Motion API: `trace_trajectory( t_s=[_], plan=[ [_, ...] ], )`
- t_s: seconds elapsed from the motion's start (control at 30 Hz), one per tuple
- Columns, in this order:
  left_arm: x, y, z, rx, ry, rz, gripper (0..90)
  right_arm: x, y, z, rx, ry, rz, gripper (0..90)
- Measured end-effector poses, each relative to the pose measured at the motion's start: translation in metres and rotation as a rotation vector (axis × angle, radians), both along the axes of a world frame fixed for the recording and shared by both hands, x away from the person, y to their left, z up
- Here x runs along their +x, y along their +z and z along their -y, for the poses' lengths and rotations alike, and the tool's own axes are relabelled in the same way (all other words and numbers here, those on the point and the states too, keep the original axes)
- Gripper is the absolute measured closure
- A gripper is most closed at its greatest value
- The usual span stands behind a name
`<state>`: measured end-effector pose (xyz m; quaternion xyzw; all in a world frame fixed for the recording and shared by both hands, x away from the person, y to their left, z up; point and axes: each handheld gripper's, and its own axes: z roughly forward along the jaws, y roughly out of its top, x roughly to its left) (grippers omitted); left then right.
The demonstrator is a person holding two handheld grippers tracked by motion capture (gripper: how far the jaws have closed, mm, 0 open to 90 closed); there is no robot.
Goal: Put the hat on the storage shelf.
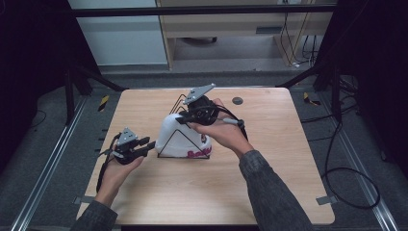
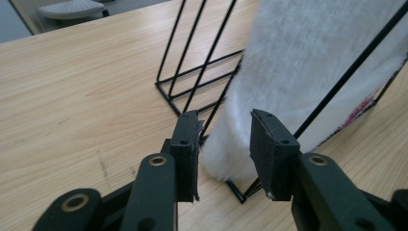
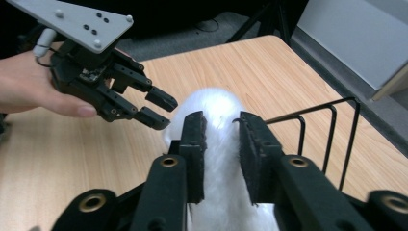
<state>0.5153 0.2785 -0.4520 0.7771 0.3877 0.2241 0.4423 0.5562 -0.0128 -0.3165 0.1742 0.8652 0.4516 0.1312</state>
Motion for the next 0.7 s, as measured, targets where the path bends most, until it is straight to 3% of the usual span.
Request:
trace_trajectory(
  t_s=[0.2,0.37,0.47,0.7],
  plan=[
    [-0.005,0.001,-0.013,-0.001,0.032,0.005,55.5,-0.006,0.007,0.006,0.034,-0.022,0.004,55.4],
    [-0.011,-0.002,-0.022,0.056,0.085,-0.016,36.8,-0.013,0.012,0.013,0.046,-0.072,0.023,41.2],
    [-0.012,-0.007,-0.024,0.083,0.081,-0.052,25.4,-0.016,0.015,0.018,0.053,-0.100,0.033,35.9],
    [-0.014,-0.012,-0.022,0.091,0.088,-0.077,15.7,-0.022,0.022,0.030,0.056,-0.137,0.053,29.8]
  ],
)
